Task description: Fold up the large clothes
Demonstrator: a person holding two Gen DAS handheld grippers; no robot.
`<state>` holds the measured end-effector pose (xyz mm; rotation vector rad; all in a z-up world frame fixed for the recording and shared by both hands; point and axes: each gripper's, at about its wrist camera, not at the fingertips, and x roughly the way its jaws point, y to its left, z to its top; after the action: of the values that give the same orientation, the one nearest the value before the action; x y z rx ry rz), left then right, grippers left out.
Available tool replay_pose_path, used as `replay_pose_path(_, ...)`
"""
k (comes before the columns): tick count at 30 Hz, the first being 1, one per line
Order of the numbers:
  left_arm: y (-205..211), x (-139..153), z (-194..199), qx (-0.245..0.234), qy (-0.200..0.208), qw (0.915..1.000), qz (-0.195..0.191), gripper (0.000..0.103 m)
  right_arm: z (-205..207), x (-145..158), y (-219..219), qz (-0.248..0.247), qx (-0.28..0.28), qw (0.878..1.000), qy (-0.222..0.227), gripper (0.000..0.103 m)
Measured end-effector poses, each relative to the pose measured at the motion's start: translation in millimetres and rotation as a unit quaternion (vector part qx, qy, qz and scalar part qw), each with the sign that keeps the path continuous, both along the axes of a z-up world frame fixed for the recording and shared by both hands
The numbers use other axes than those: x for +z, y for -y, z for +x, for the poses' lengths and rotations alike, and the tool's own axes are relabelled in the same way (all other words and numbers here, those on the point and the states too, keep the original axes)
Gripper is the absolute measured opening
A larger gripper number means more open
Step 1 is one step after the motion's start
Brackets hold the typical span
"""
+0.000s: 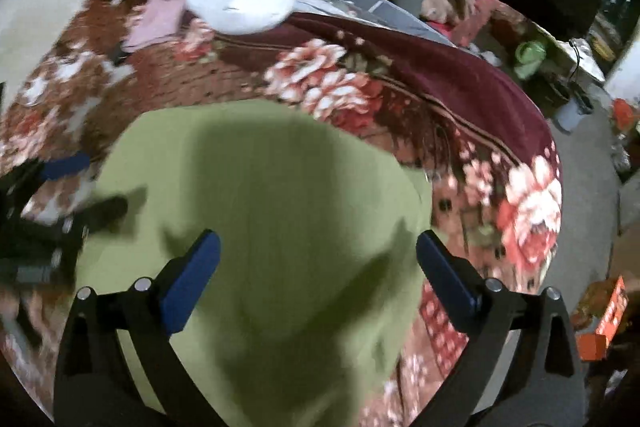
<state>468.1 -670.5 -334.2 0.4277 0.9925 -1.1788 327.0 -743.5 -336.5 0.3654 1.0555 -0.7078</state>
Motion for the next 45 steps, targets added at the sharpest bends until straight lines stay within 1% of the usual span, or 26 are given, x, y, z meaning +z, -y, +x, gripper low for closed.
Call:
replay_pose_path(1, 6.1, -5.3, -0.7, 0.001, -0.001, 1.0000, 0.005, 0.097, 5.4, -5.9, 1.9, -0.004, 0.001, 1.000, -0.011, 0.097)
replay_pose_path(3, 15.0, -14.5, -1.6, 0.004, 0.032, 0.9992, 0.026, 0.097, 3.7, -16.9, 9.9, -0.013, 0.008, 1.000, -0.028, 0.097)
replay_pose_path(4, 16.2, -17.4, 0.4, 0.010, 0.055, 0.9976, 0.040, 0.097, 1.4, -18.5, 12.8, -0.017, 0.007, 0.999, -0.031, 0.097)
replay_pose_path(5, 14.8, -18.9, 4.5, 0.019, 0.065, 0.9965, 0.050, 0.098, -2.8, -20.4, 16.5, -0.019, 0.004, 0.999, -0.030, 0.097)
replay_pose_path(9, -21.6, -22.3, 39.9, 0.076, 0.019, 0.9952, 0.059, 0.098, -25.8, -17.5, 23.2, -0.025, -0.002, 0.999, -0.022, 0.097)
replay_pose_path(13, -83.6, 0.6, 36.6, 0.101, 0.010, 0.9945, 0.024, 0.097, -50.1, 5.1, 8.6, -0.023, 0.003, 1.000, 0.005, 0.097)
replay_pose_path(15, -118.1, 9.5, 16.1, 0.092, -0.007, 0.9957, 0.005, 0.097, -60.2, 14.0, -6.6, -0.016, 0.006, 1.000, 0.013, 0.097)
replay_pose_path(19, -157.7, 5.4, -35.4, 0.060, -0.029, 0.9978, -0.003, 0.097, -77.9, 16.8, -39.7, 0.002, 0.020, 1.000, 0.006, 0.097)
replay_pose_path(23, -174.3, -16.5, -87.8, 0.017, -0.019, 0.9996, 0.008, 0.097, -101.6, 6.0, -70.0, 0.033, 0.007, 0.999, 0.008, 0.097)
replay_pose_path(25, -175.2, -26.4, -101.7, 0.003, 0.012, 0.9998, 0.018, 0.097, -112.9, -6.7, -88.7, 0.055, 0.009, 0.998, 0.011, 0.098)
replay_pose_path(26, -176.7, -31.8, -103.6, 0.003, 0.036, 0.9990, 0.026, 0.097, -117.2, -15.2, -98.3, 0.059, 0.014, 0.998, 0.004, 0.098)
replay_pose_path(27, -178.8, -35.8, -99.2, 0.014, 0.042, 0.9983, 0.038, 0.098, -120.0, -21.7, -105.7, 0.061, 0.018, 0.998, -0.003, 0.098)
replay_pose_path(28, -183.8, -41.7, -88.8, 0.036, 0.031, 0.9977, 0.047, 0.099, -126.6, -31.8, -114.4, 0.068, 0.018, 0.998, -0.006, 0.098)
replay_pose_path(29, -190.3, -45.5, -78.6, 0.060, 0.013, 0.9970, 0.047, 0.099, -133.1, -37.3, -117.7, 0.071, 0.012, 0.997, -0.002, 0.098)
replay_pose_path(30, -202.4, -52.0, -63.6, 0.096, -0.023, 0.9942, 0.042, 0.099, -139.8, -43.7, -119.4, 0.077, 0.007, 0.997, 0.000, 0.098)
replay_pose_path(31, -211.6, -56.3, -55.6, 0.117, -0.042, 0.9914, 0.041, 0.099, -148.2, -51.2, -118.3, 0.087, 0.003, 0.996, 0.000, 0.098)
replay_pose_path(32, -220.1, -58.5, -50.8, 0.133, -0.047, 0.9891, 0.042, 0.099, -154.8, -53.9, -116.6, 0.087, 0.001, 0.996, 0.000, 0.098)
replay_pose_path(33, -229.8, -57.2, -49.5, 0.151, -0.032, 0.9868, 0.049, 0.099, -161.9, -54.3, -114.2, 0.082, -0.001, 0.997, -0.001, 0.098)
replay_pose_path(34, -235.5, -54.5, -50.8, 0.160, -0.016, 0.9853, 0.057, 0.099, -172.7, -52.3, -109.9, 0.080, -0.001, 0.997, -0.003, 0.098)
replay_pose_path(35, -245.2, -48.3, -54.1, 0.179, 0.014, 0.9805, 0.080, 0.099, -178.8, -50.8, -108.3, 0.079, -0.001, 0.997, -0.008, 0.098)
replay_pose_path(36, -250.9, -44.3, -56.7, 0.192, 0.023, 0.9764, 0.097, 0.097, -187.2, -48.9, -105.6, 0.071, -0.004, 0.997, -0.024, 0.098)
replay_pose_path(37, -260.4, -36.4, -60.4, 0.207, 0.021, 0.9719, 0.111, 0.097, -197.1, -48.4, -102.7, 0.057, -0.011, 0.996, -0.062, 0.098)
replay_pose_path(39, -278.4, -11.5, -71.1, 0.223, -0.002, 0.9701, 0.095, 0.097, -217.0, -34.3, -96.7, 0.102, -0.006, 0.994, -0.040, 0.098)
replay_pose_path(41, -290.6, 24.4, -93.4, 0.234, 0.000, 0.9699, 0.068, 0.098, -231.6, -1.8, -102.0, 0.089, -0.001, 0.995, -0.043, 0.098)
replay_pose_path(42, -292.3, 37.3, -104.6, 0.232, 0.005, 0.9710, 0.058, 0.098, -238.4, 21.5, -109.3, 0.090, 0.013, 0.996, -0.024, 0.098)
replay_pose_path(45, -285.5, 80.1, -146.8, 0.196, 0.031, 0.9791, 0.046, 0.098, -247.3, 68.1, -129.7, 0.088, 0.029, 0.996, 0.005, 0.098)
